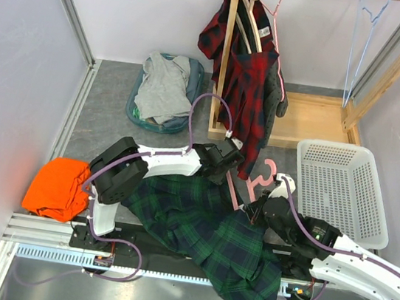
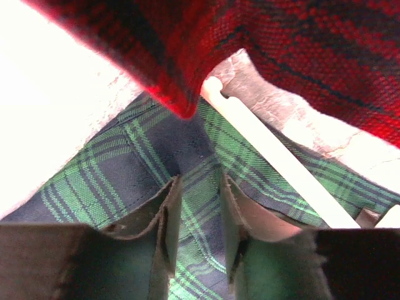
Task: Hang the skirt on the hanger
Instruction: Hang the skirt on the hanger.
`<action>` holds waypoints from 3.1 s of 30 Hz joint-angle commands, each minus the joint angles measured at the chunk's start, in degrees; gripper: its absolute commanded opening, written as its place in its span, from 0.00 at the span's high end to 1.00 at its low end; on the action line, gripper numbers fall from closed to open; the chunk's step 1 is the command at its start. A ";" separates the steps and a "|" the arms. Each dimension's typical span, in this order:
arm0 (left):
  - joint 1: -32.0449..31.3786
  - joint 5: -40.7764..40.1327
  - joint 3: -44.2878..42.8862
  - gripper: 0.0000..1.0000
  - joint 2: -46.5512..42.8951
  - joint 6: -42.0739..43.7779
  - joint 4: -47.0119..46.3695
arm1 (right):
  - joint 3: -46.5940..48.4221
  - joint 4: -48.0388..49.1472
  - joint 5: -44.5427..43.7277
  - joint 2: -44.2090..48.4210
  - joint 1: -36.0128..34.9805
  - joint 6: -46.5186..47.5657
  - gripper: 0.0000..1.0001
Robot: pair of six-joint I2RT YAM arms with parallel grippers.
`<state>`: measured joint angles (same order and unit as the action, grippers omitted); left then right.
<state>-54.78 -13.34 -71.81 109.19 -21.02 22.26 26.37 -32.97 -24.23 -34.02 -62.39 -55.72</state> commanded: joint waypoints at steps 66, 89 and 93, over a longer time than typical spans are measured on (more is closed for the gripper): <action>0.99 -12.23 -7.99 0.98 -1.33 0.89 13.33 | 1.49 -1.13 -0.82 5.18 -0.10 3.68 1.00; 10.84 -15.48 -12.03 0.98 -11.01 2.38 12.28 | 3.95 7.22 18.77 7.57 -0.19 15.12 1.00; 10.84 -17.42 -14.85 0.98 -11.63 2.64 12.02 | 4.13 8.10 20.97 5.81 -0.19 15.73 1.00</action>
<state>-45.71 -23.05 -81.89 100.77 -18.50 37.65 28.25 -26.30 -12.03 -27.24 -61.95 -41.60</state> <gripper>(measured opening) 0.023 0.084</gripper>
